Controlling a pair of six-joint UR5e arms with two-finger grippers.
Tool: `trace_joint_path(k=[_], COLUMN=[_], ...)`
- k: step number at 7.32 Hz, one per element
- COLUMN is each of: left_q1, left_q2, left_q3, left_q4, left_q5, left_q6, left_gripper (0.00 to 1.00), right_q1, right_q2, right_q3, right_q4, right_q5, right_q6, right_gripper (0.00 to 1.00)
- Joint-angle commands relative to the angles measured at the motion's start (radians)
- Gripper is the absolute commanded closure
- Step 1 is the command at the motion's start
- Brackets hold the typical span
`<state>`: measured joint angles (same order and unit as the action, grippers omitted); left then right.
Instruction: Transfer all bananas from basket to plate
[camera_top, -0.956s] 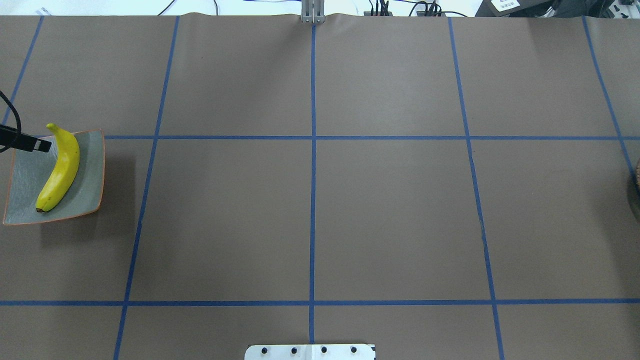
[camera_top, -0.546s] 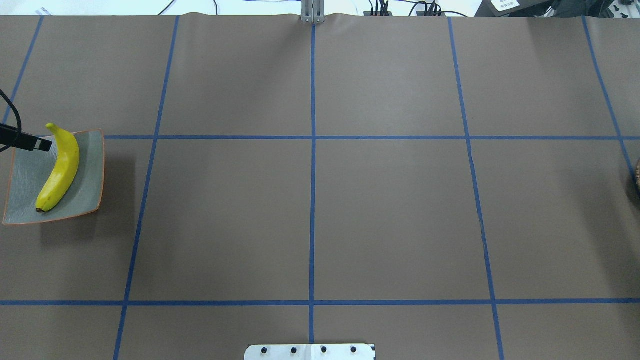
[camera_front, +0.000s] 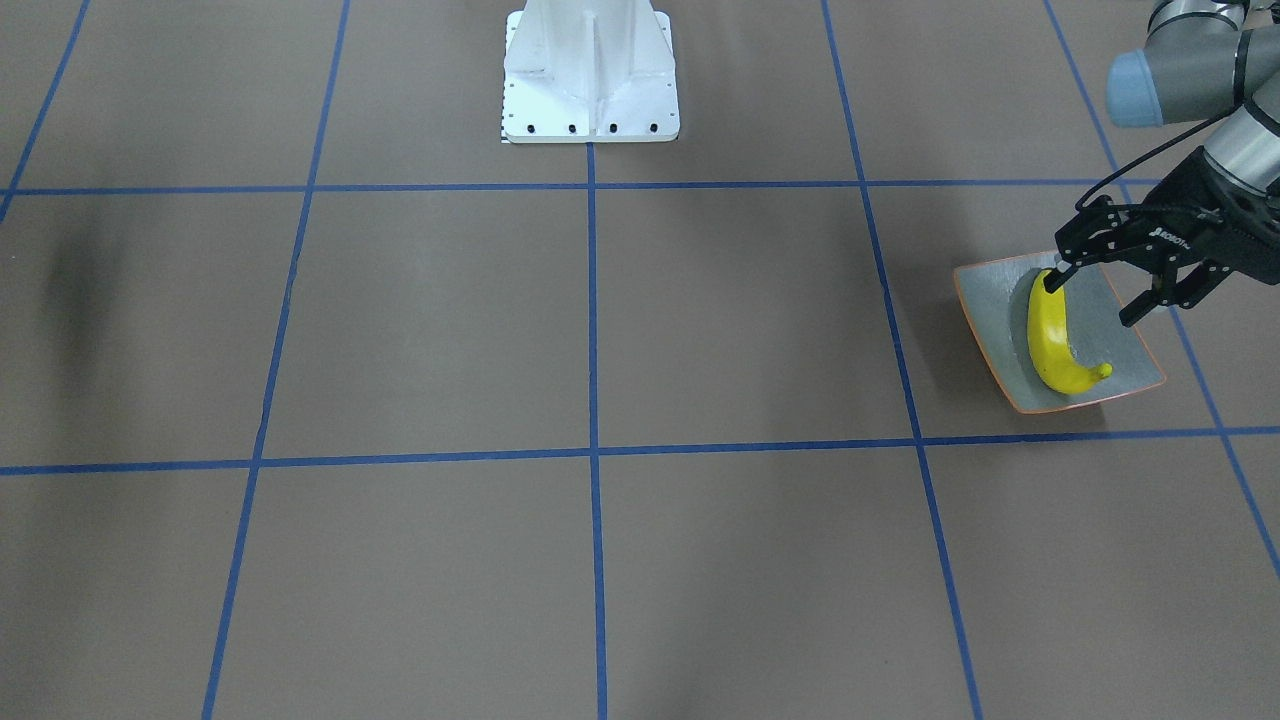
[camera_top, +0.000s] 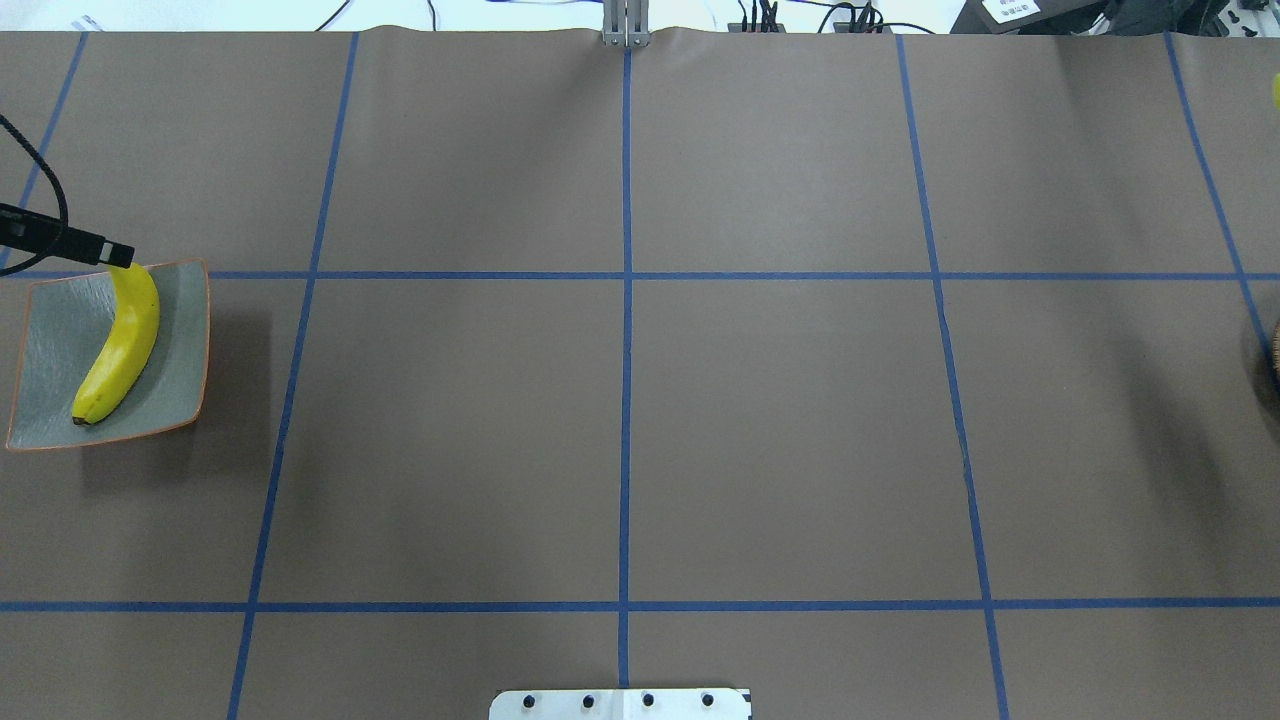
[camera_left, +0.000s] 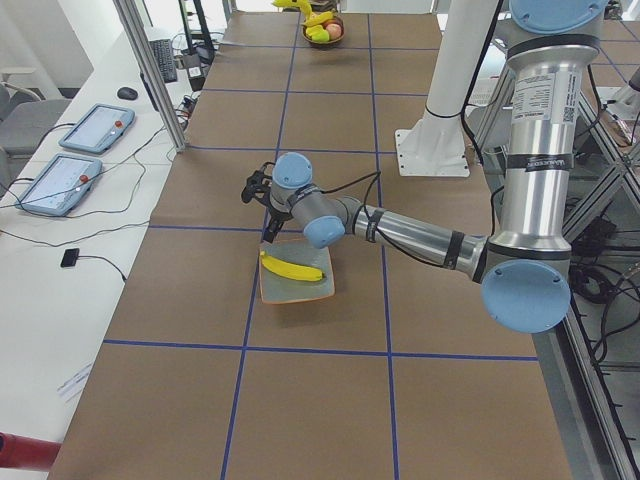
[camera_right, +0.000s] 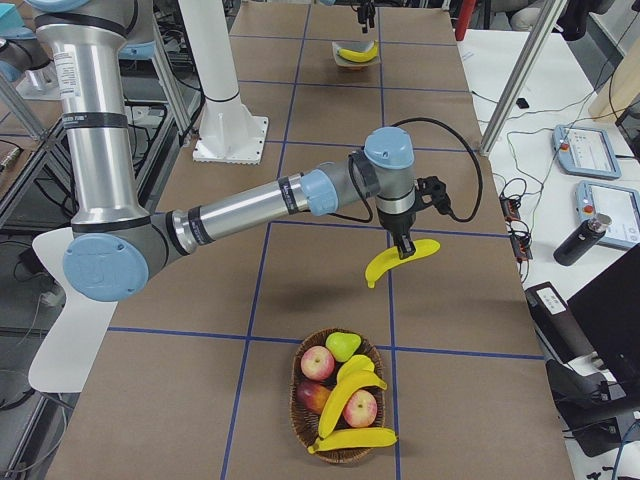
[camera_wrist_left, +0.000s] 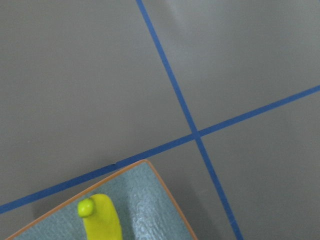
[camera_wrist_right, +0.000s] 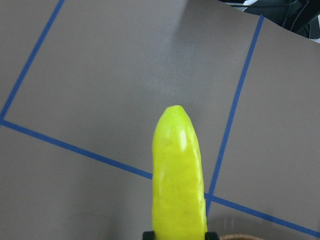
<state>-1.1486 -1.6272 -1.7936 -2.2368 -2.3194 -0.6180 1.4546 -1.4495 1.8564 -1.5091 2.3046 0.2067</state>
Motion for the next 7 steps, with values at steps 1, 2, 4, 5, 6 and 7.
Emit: trace_joint_path(k=[1,2,4,5,6,7], left_q1=[0.006,0.016,0.056,0.067,0.102,0.151], left_q2=[-0.124,-0.172,-0.29,-0.359,-0.385,-0.404], left_q3=[-0.006,-0.013,-0.024,-0.026,-0.038,-0.049], left_q4=[-0.003,-0.003,-0.001,-0.023,-0.074,-0.114], left_q5=[-0.008,-0.011,-0.009,-0.009,-0.009,-0.005], left_q6=[-0.156,-0.19,-0.302,-0.415,-0.507,-0.55], left_gripper=[0.0,0.0,0.0,0.0,0.0,0.0], right_q1=[-0.1,-0.153,-0.267,-0.331,-0.386,-0.452], right_q2=[0.107,0.159,0.23,0.265,0.305,0.339], right_q3=[0.056,0.078,0.084,0.08,0.086,0.084], right_q4=[0.015,0.035,0.207,0.312,0.373,0.412], right_q5=[0.038,0.036,0.032,0.021,-0.023,-0.078], right_q6=[0.417,0.607,0.963,1.143,1.294,1.388], right_gripper=[1.0,1.0,1.0,1.0,1.0,1.0])
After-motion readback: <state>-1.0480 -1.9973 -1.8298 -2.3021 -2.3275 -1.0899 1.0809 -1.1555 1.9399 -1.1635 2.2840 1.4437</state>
